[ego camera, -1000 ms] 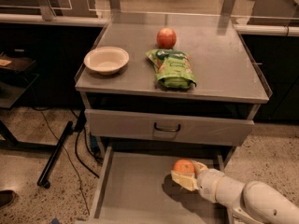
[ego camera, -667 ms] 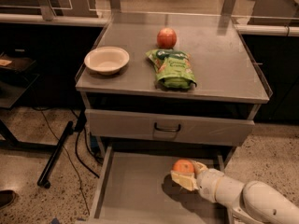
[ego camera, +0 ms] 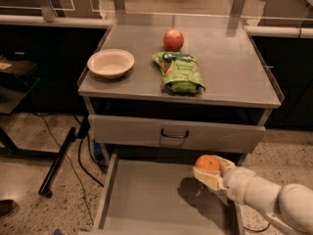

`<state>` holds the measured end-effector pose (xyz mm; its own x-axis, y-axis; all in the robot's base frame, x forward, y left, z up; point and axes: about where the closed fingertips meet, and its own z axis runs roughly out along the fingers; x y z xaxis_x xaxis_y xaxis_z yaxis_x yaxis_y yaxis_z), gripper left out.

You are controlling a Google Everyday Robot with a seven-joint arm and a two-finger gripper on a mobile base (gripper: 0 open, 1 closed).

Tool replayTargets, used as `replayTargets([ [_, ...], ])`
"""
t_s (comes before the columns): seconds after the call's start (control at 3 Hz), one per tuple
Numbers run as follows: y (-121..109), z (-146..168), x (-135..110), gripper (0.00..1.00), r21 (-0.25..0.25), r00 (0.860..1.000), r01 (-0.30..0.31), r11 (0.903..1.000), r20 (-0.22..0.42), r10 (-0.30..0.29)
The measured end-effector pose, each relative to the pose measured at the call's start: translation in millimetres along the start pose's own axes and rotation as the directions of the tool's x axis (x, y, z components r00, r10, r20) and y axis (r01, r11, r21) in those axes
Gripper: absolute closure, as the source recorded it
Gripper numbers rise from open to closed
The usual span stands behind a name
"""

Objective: Pick orange from middle drawer and place on counter

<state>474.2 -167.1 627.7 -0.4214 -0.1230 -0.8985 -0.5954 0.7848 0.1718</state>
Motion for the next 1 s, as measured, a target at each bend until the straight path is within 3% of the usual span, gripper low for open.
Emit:
replayTargets([
  [0.33, -20.6, -36.6, -51.5, 1.00, 0.065, 0.998, 0.046, 0.9968, 0.030, -0.048],
  [0.67, -20.6, -36.6, -51.5, 1.00, 0.065, 0.998, 0.046, 0.9968, 0.030, -0.049],
  [1.0, -31.6, -53.2, -79.7, 1.00, 0.121, 0.996, 0.042, 0.9917, 0.075, -0.052],
])
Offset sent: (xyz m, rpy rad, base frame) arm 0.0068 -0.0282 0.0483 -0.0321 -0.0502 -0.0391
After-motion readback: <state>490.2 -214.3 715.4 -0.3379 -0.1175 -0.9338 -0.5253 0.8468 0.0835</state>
